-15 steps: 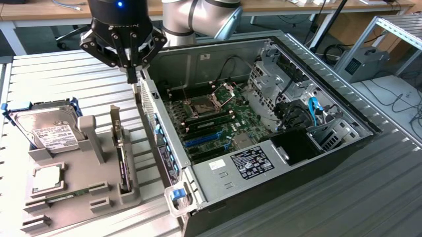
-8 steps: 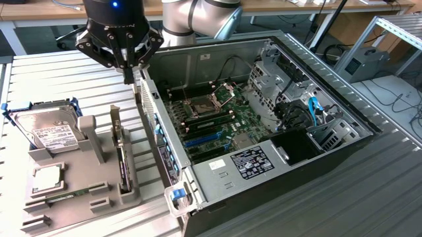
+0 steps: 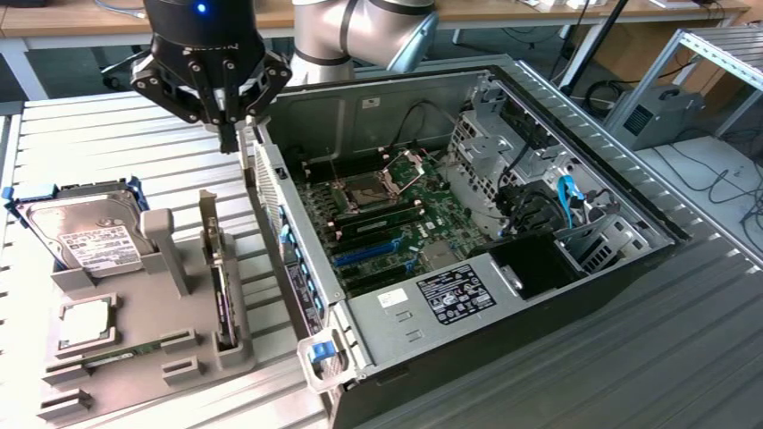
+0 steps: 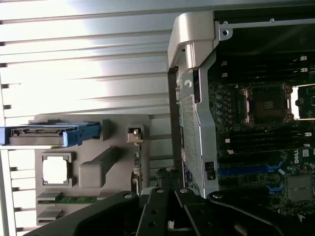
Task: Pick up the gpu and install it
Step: 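Reach for the gpu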
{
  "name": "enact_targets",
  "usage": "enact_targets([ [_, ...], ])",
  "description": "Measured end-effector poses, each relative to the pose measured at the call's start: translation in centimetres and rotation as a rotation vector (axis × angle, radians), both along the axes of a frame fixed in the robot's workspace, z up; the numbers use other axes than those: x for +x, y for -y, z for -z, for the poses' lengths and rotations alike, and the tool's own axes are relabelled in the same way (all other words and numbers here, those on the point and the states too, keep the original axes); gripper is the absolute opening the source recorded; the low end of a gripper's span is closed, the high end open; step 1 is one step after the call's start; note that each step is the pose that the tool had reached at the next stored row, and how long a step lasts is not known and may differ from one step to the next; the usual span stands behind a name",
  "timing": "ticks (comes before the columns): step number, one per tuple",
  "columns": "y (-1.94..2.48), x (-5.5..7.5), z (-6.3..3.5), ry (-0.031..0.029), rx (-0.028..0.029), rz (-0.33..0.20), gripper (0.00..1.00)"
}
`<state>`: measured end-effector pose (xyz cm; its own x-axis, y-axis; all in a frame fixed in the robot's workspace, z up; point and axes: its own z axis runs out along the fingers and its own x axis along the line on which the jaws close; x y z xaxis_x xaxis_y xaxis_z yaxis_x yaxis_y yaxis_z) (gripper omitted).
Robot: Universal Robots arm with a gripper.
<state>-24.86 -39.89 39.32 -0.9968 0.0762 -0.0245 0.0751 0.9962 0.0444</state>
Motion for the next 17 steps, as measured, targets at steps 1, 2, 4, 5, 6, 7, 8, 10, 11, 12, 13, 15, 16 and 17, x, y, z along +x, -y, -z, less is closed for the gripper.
enact_targets([
  [1, 0.0, -0.03, 0.0, 0.0, 0.0, 0.0, 0.11],
  [2, 0.0, -0.04, 0.0, 0.0, 0.0, 0.0, 0.11],
  [4, 0.0, -0.06, 0.0, -0.0001, -0.0001, 0.0, 0.11],
  [5, 0.0, -0.07, 0.0, 0.0, 0.0, 0.0, 0.11],
  [6, 0.0, -0.09, 0.0, 0.0, 0.0, 0.0, 0.11],
  [7, 0.0, -0.11, 0.0, 0.0, -0.0001, 0.0, 0.11],
  [8, 0.0, -0.13, 0.0, 0.0, 0.0, 0.0, 0.11],
  [10, 0.0, -0.22, 0.0, 0.0, 0.0, 0.0, 0.11],
  [11, 0.0, -0.27, 0.0, 0.0, 0.0, 0.0, 0.11],
  [12, 0.0, -0.33, 0.0, 0.0, 0.0, 0.0, 0.11],
  [13, 0.0, -0.39, 0.0, 0.0, 0.0, 0.0, 0.11],
  [15, 0.01, -0.51, 0.0, -0.0001, -0.0001, 0.0, 0.11],
  [16, 0.01, -0.57, -0.01, -0.0001, -0.0001, 0.0, 0.11],
  [17, 0.01, -0.65, 0.0, 0.0, -0.0001, 0.0, 0.11],
])
